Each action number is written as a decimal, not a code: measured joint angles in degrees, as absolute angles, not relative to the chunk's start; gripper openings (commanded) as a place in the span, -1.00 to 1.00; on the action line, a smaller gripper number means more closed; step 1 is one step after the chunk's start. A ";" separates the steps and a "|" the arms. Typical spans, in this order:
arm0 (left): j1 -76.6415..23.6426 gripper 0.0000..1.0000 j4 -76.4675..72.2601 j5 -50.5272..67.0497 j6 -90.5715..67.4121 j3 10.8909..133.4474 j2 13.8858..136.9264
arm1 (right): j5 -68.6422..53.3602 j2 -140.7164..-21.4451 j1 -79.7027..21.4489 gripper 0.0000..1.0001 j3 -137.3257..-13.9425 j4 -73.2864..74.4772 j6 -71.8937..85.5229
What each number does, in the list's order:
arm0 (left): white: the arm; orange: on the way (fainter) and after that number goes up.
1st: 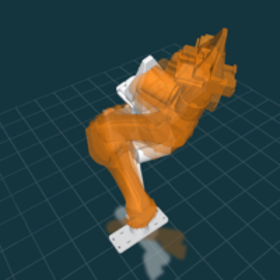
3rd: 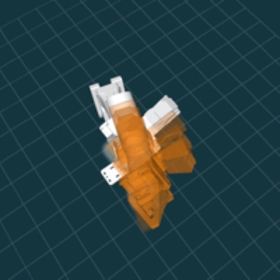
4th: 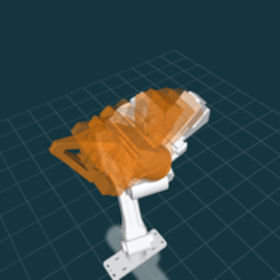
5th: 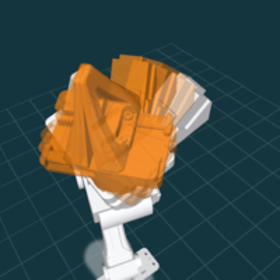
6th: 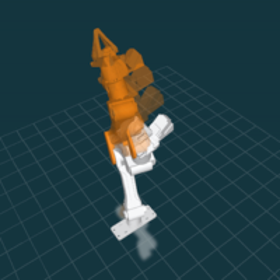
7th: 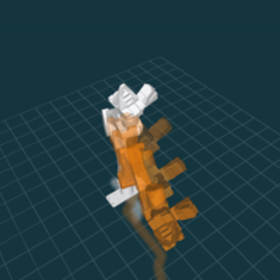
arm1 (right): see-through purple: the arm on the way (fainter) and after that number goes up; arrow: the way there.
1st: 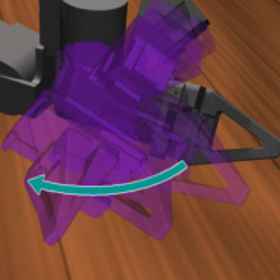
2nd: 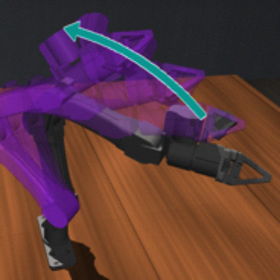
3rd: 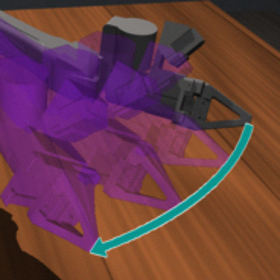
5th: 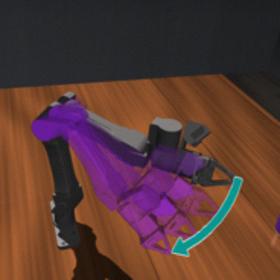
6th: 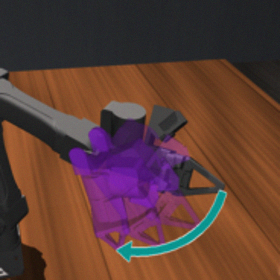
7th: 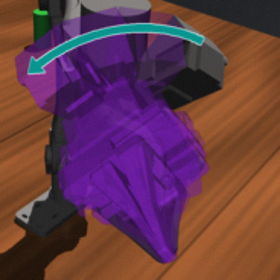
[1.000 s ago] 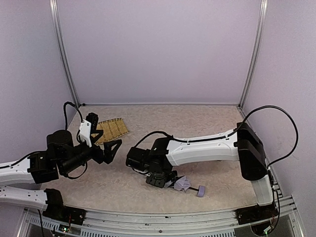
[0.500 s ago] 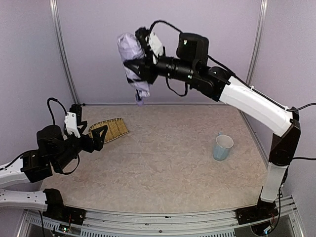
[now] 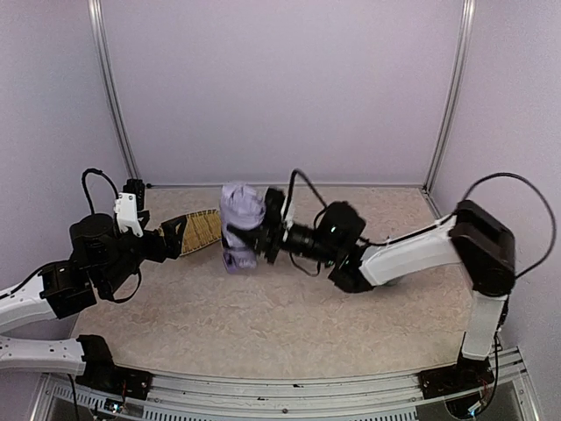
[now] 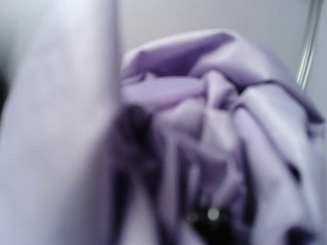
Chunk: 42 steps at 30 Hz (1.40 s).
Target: Put away the umbrella
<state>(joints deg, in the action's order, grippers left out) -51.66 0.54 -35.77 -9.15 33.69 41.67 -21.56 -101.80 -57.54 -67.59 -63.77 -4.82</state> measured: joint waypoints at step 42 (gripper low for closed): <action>-47.29 0.91 0.47 -24.36 -9.50 33.39 51.70 | -19.55 -98.87 -51.09 -0.85 -92.14 23.42 6.11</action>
